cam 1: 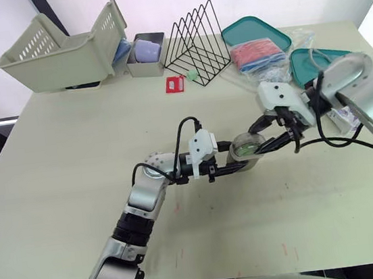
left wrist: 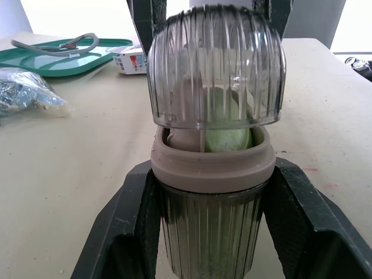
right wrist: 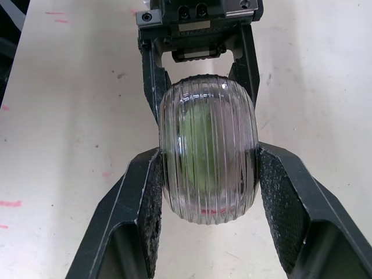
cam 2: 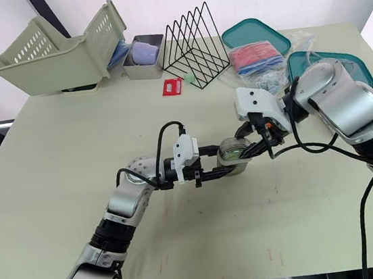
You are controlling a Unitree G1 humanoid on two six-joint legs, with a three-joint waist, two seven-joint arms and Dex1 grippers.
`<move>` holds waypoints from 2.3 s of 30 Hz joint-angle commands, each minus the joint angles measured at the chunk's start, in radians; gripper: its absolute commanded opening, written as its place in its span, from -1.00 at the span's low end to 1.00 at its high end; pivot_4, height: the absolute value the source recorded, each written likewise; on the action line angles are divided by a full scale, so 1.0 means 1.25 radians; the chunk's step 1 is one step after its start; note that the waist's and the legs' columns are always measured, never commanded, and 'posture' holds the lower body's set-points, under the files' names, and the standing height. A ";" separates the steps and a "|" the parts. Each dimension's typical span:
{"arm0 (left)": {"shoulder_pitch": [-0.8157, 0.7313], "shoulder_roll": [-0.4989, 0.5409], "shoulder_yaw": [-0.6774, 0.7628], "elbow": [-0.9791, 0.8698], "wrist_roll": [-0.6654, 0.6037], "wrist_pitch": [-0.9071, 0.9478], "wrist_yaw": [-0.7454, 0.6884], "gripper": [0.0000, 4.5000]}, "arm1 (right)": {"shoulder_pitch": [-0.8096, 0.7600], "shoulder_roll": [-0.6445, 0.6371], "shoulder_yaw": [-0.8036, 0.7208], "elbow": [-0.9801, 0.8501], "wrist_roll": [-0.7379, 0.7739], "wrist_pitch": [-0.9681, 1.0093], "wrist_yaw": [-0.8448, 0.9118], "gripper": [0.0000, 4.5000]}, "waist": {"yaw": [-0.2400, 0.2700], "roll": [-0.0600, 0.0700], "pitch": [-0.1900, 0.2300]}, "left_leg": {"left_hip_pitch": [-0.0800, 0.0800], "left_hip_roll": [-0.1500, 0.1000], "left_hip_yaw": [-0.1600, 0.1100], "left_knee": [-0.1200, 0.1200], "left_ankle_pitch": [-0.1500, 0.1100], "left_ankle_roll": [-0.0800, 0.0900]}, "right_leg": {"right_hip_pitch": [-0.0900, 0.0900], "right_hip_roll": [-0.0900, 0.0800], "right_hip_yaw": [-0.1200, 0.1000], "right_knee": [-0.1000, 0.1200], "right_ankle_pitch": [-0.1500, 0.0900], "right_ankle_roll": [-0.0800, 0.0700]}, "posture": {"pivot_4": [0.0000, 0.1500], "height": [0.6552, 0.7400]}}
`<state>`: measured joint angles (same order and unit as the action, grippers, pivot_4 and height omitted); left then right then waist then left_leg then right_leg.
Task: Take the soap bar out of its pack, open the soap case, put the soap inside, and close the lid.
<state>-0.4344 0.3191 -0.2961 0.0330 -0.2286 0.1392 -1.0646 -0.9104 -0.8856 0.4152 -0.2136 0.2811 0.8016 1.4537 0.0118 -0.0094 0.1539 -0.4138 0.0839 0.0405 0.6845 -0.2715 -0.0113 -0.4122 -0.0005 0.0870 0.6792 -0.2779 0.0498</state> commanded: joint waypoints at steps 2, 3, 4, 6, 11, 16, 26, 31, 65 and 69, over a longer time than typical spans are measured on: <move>-0.001 0.002 0.002 -0.018 -0.004 -0.001 0.004 -0.13 | 0.006 -0.002 -0.001 -0.007 -0.007 -0.017 -0.001 -0.19 | 0.000 0.000 0.000 | 0.000 0.000 0.000 0.000 0.000 0.000 | 0.000 0.000 0.000 0.000 0.000 0.000 | 1.00 1.00; -0.001 0.002 0.002 -0.018 -0.004 -0.001 0.003 -0.13 | 0.007 0.000 0.000 -0.006 -0.008 -0.019 -0.002 -0.19 | 0.000 0.000 0.000 | 0.000 0.000 0.000 0.000 0.000 0.000 | 0.000 0.000 0.000 0.000 0.000 0.000 | 1.00 1.00; -0.001 0.002 0.002 -0.017 -0.004 -0.002 0.004 -0.13 | 0.008 0.002 0.001 -0.004 -0.010 -0.021 -0.004 -0.19 | 0.000 0.000 0.000 | 0.000 0.000 0.000 0.000 0.000 0.000 | 0.000 0.000 0.000 0.000 0.000 0.000 | 1.00 1.00; -0.001 0.001 0.001 -0.016 -0.003 -0.002 0.004 -0.13 | 0.009 0.006 0.002 -0.001 -0.011 -0.024 -0.005 -0.19 | 0.000 0.000 0.000 | 0.000 0.000 0.000 0.000 0.000 0.000 | 0.000 0.000 0.000 0.000 0.000 0.000 | 1.00 1.00; 0.001 0.000 0.001 -0.014 -0.002 -0.005 0.005 -0.13 | 0.012 0.009 0.004 -0.001 -0.011 -0.022 -0.007 -0.19 | 0.000 0.000 0.000 | 0.000 0.000 0.000 0.000 0.000 0.000 | 0.000 0.000 0.000 0.000 0.000 0.000 | 1.00 1.00; 0.001 -0.001 0.000 -0.013 -0.002 -0.006 0.006 -0.13 | 0.008 0.010 0.004 0.003 -0.011 -0.018 -0.006 0.03 | 0.000 0.000 0.000 | 0.000 0.000 0.000 0.000 0.000 0.000 | 0.000 0.000 0.000 0.000 0.000 0.000 | 1.00 1.00; 0.002 -0.002 -0.003 -0.010 0.000 -0.009 0.004 -0.13 | 0.007 0.004 -0.003 0.005 -0.016 -0.034 -0.004 0.98 | 0.000 0.000 0.000 | 0.000 0.000 0.000 0.000 0.000 0.000 | 0.000 0.000 0.000 0.000 0.000 0.000 | 1.00 1.00; 0.004 -0.002 -0.004 -0.010 0.000 -0.010 0.002 -0.13 | 0.016 -0.005 -0.009 0.009 -0.020 -0.040 -0.006 0.98 | 0.000 0.000 0.000 | 0.000 0.000 0.000 0.000 0.000 0.000 | 0.000 0.000 0.000 0.000 0.000 0.000 | 1.00 1.00; 0.000 0.004 -0.007 -0.016 -0.003 -0.001 -0.003 -0.13 | 0.318 0.038 -0.240 0.310 0.050 -0.481 0.002 -0.86 | 0.001 0.000 0.000 | 0.000 0.000 0.000 0.000 0.000 0.000 | 0.000 0.000 0.000 0.000 0.000 0.000 | 1.00 1.00; 0.000 0.004 -0.008 -0.016 -0.004 -0.001 -0.004 -0.13 | 0.371 0.077 -0.291 0.378 0.078 -0.631 0.045 -0.99 | 0.000 0.000 0.000 | 0.000 0.000 0.000 0.000 0.000 0.000 | 0.001 0.000 0.000 0.000 0.000 0.000 | 1.00 1.00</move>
<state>-0.4346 0.3233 -0.3021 0.0315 -0.2309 0.1389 -1.0656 -0.4506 -0.7999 0.1062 0.2397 0.3450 0.0993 1.4846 0.0123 -0.0097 0.1540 -0.4130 0.0837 0.0407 0.6846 -0.2714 -0.0114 -0.4113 -0.0005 0.0874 0.6791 -0.2778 0.0500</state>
